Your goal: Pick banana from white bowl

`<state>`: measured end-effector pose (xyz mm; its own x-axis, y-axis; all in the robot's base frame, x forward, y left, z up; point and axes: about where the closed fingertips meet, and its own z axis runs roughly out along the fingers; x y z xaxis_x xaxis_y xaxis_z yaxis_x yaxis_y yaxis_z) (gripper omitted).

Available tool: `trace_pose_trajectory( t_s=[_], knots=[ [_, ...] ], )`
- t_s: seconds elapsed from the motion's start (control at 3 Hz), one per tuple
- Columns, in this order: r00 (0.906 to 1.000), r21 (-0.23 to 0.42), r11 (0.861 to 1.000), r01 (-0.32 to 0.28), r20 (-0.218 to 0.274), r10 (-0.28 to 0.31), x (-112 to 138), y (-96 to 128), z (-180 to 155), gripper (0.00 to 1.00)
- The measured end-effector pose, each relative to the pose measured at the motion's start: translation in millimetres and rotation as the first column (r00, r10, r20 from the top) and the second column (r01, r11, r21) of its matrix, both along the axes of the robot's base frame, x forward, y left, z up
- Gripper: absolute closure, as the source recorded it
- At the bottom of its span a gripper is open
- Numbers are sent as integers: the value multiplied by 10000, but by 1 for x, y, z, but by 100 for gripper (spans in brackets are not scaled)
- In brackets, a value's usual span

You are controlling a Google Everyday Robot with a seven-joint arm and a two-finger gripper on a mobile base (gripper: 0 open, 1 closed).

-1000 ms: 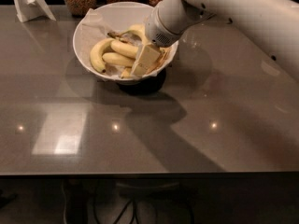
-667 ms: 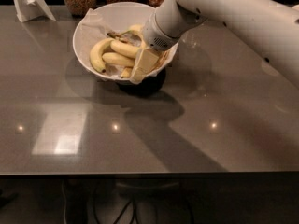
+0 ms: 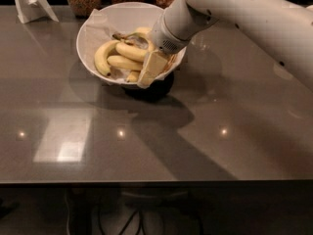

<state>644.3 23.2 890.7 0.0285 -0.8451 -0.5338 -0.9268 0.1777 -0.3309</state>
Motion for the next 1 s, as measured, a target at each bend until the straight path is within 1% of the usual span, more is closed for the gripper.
trace_pose_trajectory(
  t_s=[0.33, 0.67, 1.0],
  knots=[
    [9992, -160, 9994, 298, -260, -302, 2, -11, 11, 82],
    [9965, -372, 9980, 510, -649, -533, 5, -22, 24, 100],
    [9880, -791, 9954, 541, -1403, -649, 11, -30, 32, 100]
  ],
)
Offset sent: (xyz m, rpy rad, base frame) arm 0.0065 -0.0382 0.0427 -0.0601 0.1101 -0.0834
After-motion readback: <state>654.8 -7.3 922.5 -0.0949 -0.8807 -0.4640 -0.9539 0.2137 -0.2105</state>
